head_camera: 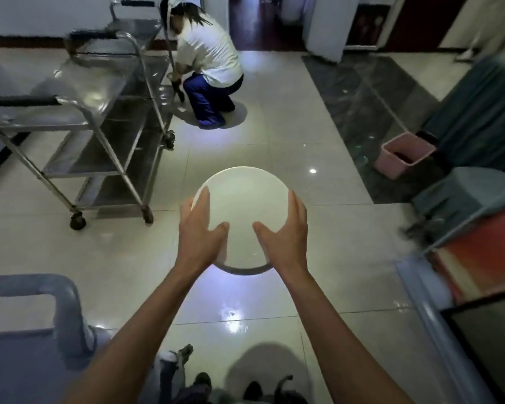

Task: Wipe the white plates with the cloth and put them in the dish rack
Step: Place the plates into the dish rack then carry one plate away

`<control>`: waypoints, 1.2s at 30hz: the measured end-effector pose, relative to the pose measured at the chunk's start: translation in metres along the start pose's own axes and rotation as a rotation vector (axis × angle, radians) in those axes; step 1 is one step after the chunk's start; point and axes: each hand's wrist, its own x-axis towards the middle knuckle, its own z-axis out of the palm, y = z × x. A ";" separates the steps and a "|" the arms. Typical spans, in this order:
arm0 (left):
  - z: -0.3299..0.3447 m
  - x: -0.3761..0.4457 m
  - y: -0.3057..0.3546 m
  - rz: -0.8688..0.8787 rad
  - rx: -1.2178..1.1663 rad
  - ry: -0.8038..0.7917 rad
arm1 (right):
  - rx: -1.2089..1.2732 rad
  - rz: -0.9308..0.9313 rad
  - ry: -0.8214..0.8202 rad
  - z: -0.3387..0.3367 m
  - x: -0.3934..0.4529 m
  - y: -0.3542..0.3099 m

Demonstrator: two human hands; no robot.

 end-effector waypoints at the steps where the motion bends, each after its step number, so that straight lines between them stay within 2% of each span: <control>1: 0.013 0.007 0.005 0.019 -0.008 -0.030 | -0.010 0.014 0.033 -0.008 0.006 0.006; 11: 0.127 0.086 0.045 0.150 -0.146 -0.364 | -0.099 0.190 0.317 -0.060 0.074 0.049; 18: 0.193 0.125 0.087 0.329 -0.139 -0.562 | -0.110 0.305 0.576 -0.088 0.103 0.067; 28: 0.306 0.101 0.145 0.526 -0.095 -0.844 | -0.065 0.512 0.895 -0.157 0.091 0.113; 36: 0.398 0.040 0.217 0.641 -0.097 -1.081 | -0.005 0.558 1.146 -0.246 0.069 0.156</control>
